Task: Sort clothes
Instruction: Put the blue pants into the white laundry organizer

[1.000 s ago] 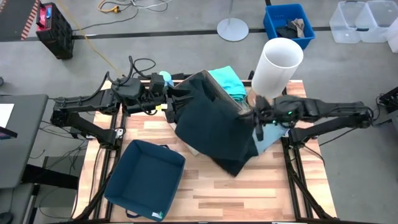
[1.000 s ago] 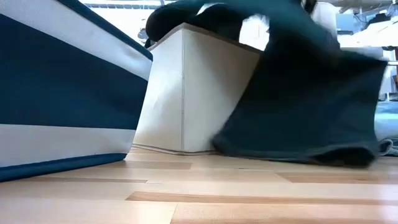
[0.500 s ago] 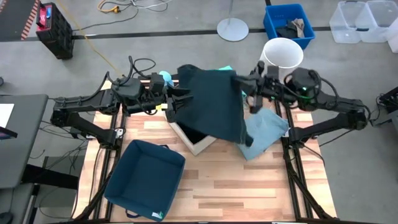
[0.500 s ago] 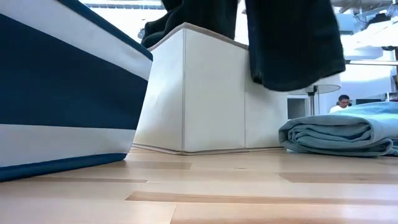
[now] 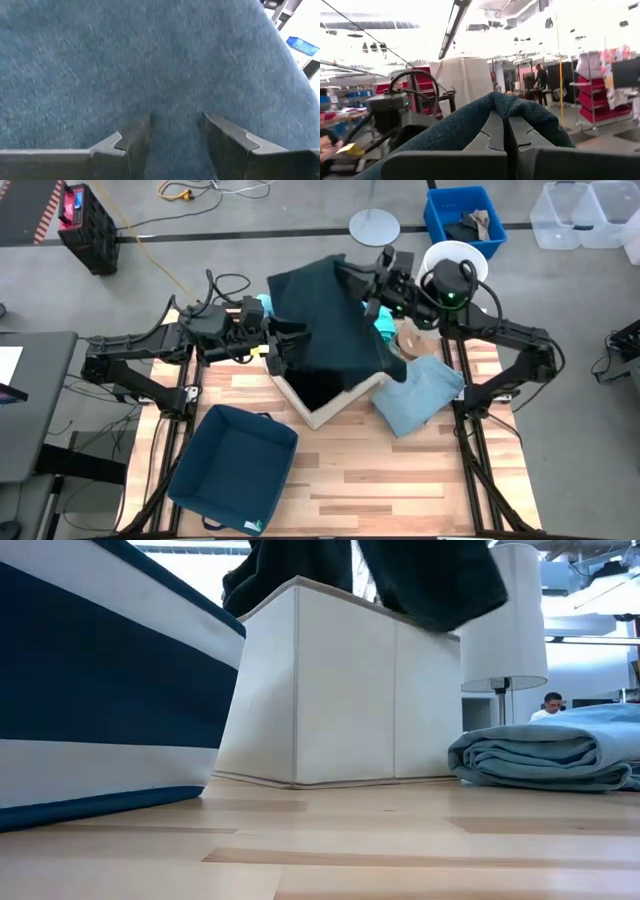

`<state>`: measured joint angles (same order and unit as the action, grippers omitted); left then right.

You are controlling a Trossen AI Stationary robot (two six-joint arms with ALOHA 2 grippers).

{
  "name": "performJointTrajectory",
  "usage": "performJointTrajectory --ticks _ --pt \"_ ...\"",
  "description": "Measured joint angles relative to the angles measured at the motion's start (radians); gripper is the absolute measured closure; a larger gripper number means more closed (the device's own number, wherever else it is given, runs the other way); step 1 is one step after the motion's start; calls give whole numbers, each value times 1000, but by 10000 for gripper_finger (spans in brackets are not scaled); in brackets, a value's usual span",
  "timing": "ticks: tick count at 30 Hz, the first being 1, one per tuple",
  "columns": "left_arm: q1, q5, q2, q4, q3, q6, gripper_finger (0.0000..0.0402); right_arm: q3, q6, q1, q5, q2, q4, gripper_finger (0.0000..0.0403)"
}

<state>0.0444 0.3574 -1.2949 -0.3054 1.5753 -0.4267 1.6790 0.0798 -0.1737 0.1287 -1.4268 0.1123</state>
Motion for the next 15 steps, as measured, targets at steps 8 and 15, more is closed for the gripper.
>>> performJointTrajectory --ticks 8,15 --pt "0 -1 0 -7 0 -3 228 70 -131 0 -1 -89 -45 403" --pt "5 -4 0 -5 0 -4 228 65 -78 3 8 -165 -453 403"
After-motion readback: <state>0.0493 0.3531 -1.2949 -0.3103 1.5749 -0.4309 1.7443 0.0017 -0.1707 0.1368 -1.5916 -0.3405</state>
